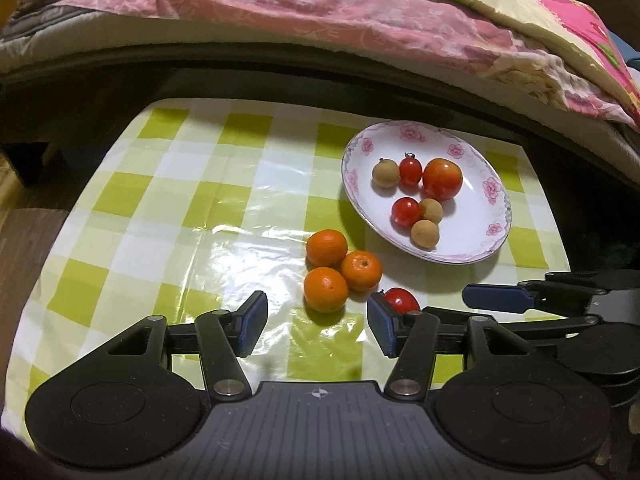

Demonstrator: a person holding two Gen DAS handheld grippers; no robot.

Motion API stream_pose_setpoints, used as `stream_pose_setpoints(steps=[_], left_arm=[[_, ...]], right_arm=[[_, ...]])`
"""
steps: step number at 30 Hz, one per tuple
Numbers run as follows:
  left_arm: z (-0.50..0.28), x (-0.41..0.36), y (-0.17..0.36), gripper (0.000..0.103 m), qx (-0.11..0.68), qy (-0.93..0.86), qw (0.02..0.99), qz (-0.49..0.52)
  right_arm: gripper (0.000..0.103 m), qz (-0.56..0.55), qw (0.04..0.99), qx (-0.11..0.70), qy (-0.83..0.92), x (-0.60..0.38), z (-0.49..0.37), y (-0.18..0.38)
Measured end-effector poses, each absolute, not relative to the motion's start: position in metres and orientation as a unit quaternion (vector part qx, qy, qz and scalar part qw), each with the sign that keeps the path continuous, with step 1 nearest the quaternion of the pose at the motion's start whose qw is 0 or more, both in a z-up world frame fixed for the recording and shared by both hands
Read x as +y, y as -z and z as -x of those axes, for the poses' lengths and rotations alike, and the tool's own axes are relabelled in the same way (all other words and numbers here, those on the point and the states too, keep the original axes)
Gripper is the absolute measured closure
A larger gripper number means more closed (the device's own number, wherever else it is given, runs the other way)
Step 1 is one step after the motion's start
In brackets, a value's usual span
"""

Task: Organize fruits
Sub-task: 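Lift both open tools away from the plate toward the remaining fruits, then grasp a mandarin with left tool while right tool grasps a red tomato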

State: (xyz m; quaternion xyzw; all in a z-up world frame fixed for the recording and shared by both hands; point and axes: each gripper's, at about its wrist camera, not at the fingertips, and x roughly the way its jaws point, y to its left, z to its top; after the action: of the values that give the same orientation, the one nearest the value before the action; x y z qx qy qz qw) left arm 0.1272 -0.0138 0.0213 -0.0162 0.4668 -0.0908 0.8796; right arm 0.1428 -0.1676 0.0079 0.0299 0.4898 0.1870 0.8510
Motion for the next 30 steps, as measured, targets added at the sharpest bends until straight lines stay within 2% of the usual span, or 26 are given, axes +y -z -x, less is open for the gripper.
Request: stream_pose_setpoints(steps=[16, 17, 19, 27, 30], left_arm=[[-0.134, 0.000, -0.012, 0.036, 0.481, 0.082, 0.872, 0.034], [-0.135, 0.001, -0.011, 0.036, 0.482, 0.081, 0.872, 0.036], [-0.137, 0.003, -0.010, 0.036, 0.484, 0.079, 0.871, 0.041], [-0.149, -0.007, -0.002, 0.036, 0.489, 0.085, 0.866, 0.052], [-0.154, -0.018, 0.004, 0.040, 0.491, 0.089, 0.866, 0.034]], right_arm=[[0.054, -0.009, 0.835, 0.511, -0.205, -0.145, -0.166, 0.021], [0.055, -0.005, 0.836, 0.509, -0.203, -0.144, -0.166, 0.021], [0.066, -0.004, 0.837, 0.506, -0.209, -0.144, -0.166, 0.021], [0.066, 0.001, 0.836, 0.507, -0.209, -0.153, -0.158, 0.017], [0.066, -0.003, 0.837, 0.507, -0.206, -0.161, -0.155, 0.014]])
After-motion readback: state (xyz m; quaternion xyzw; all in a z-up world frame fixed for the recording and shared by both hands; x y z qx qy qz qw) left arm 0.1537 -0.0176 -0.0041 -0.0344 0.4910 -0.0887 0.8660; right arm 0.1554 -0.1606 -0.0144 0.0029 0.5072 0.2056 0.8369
